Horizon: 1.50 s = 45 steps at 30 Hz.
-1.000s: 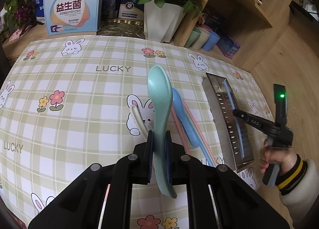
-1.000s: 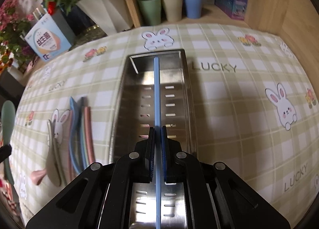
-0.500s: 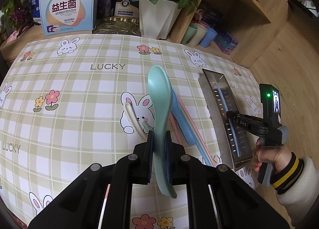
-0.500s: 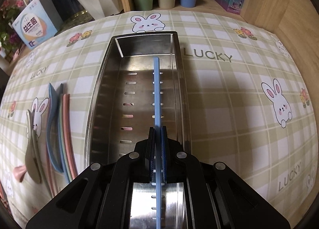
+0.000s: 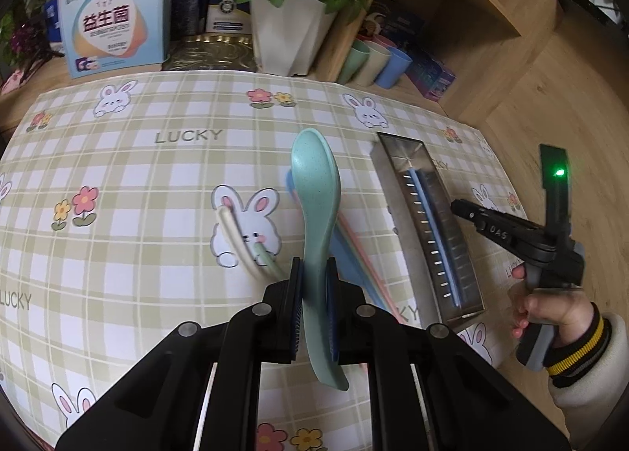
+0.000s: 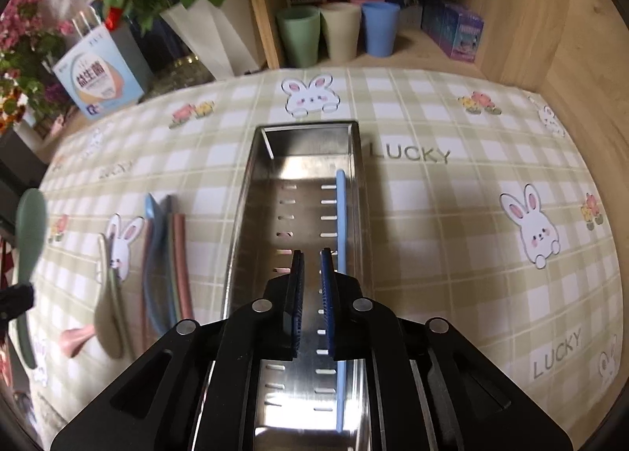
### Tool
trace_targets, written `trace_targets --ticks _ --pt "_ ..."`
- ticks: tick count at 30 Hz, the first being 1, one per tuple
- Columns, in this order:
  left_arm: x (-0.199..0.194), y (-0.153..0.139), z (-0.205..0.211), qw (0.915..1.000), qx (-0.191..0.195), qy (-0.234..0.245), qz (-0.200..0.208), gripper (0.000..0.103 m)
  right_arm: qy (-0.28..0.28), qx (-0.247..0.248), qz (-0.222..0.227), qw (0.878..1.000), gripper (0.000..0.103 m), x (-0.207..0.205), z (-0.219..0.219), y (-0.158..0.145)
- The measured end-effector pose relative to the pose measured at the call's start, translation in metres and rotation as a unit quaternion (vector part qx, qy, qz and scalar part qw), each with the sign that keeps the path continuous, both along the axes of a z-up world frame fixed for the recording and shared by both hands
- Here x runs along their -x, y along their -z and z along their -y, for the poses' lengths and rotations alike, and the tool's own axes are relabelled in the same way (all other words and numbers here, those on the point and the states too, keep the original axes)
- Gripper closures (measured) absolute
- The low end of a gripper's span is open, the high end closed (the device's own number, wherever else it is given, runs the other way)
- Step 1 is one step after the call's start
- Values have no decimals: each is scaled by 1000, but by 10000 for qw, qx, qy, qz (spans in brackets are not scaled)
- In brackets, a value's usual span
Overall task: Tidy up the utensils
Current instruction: 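Move the mint green spoon into the steel caddy and open the left gripper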
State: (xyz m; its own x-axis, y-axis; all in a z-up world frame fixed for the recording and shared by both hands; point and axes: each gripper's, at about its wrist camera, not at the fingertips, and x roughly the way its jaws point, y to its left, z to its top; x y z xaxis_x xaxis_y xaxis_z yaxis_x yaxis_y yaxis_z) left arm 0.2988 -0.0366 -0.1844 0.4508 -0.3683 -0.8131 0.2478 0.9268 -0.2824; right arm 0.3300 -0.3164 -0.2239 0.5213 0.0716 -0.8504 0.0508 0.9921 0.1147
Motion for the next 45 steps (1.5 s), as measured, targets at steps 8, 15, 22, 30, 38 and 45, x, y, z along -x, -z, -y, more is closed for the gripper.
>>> trace_targets --ticks 8,15,22,30,38,45 --pt "-7 5 41 9995 -54 278 -115 92 72 -199 193 9996 49 19 25 -13" --pt "-24 16 87 9978 -54 559 -344 92 386 -217 174 9989 16 28 62 -7" --pt "-56 31 147 9950 14 806 -597 92 780 -353 95 9963 17 33 101 6" --pt "-101 62 191 9895 1 871 -1152 92 1078 -589 107 9924 16 41 129 13" --pt "-123 79 217 9886 -522 895 -1091 92 1209 -653 60 9905 16 46 138 18" --pt "-125 91 225 9857 -780 952 -1155 91 1299 -719 70 9889 16 52 142 17"
